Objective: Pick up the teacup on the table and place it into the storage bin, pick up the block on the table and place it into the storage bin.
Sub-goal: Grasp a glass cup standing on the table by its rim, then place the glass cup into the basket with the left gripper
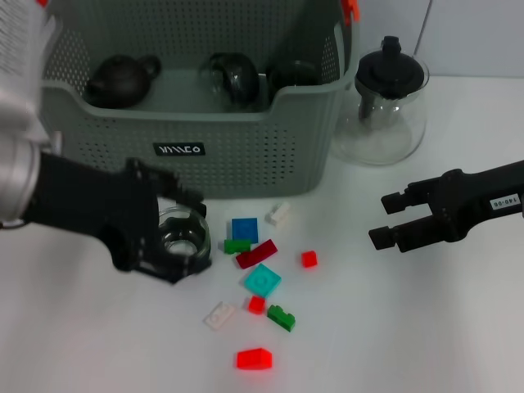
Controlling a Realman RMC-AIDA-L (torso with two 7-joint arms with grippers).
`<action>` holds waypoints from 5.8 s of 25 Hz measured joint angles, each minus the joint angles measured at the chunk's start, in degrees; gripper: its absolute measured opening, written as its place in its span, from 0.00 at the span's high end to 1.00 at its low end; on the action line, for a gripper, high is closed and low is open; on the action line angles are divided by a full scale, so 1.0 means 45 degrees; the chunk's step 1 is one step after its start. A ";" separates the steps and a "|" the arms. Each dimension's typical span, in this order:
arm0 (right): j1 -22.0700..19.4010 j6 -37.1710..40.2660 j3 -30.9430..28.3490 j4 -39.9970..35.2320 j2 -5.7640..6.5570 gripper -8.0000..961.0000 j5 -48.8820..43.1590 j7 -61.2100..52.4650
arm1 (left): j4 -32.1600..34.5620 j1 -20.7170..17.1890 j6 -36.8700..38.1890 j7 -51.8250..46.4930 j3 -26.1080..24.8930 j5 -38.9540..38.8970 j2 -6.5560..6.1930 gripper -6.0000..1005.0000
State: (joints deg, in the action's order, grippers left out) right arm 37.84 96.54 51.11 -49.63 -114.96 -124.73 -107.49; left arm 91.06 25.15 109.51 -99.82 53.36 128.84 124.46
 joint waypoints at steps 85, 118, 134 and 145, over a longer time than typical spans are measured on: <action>-0.0005 -0.0038 -0.0146 0.0425 0.0020 0.12 -0.0005 0.0059 | -0.7141 0.6169 -0.7257 -0.7275 -0.1176 0.1761 -0.2556 0.94; -0.0005 -0.0145 -0.0008 0.0481 0.0040 0.12 -0.0056 -0.0011 | -1.2753 0.7840 -1.4116 -0.7798 0.0485 0.5737 -0.1149 0.94; 0.0064 -0.0146 -0.0009 0.0484 0.0001 0.12 -0.0185 0.0000 | -1.2806 0.7809 -1.4177 -0.7680 0.0842 0.5764 -0.1002 0.94; 0.0017 -0.0167 -0.0010 0.0484 0.0003 0.12 -0.0194 0.0000 | -1.2614 0.7780 -1.4202 -0.7676 0.0858 0.5762 -0.0977 0.64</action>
State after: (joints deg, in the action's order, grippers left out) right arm 37.92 95.79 51.06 -47.46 -114.95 -125.60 -107.49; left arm 34.30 60.16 45.60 -134.36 57.22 154.77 120.06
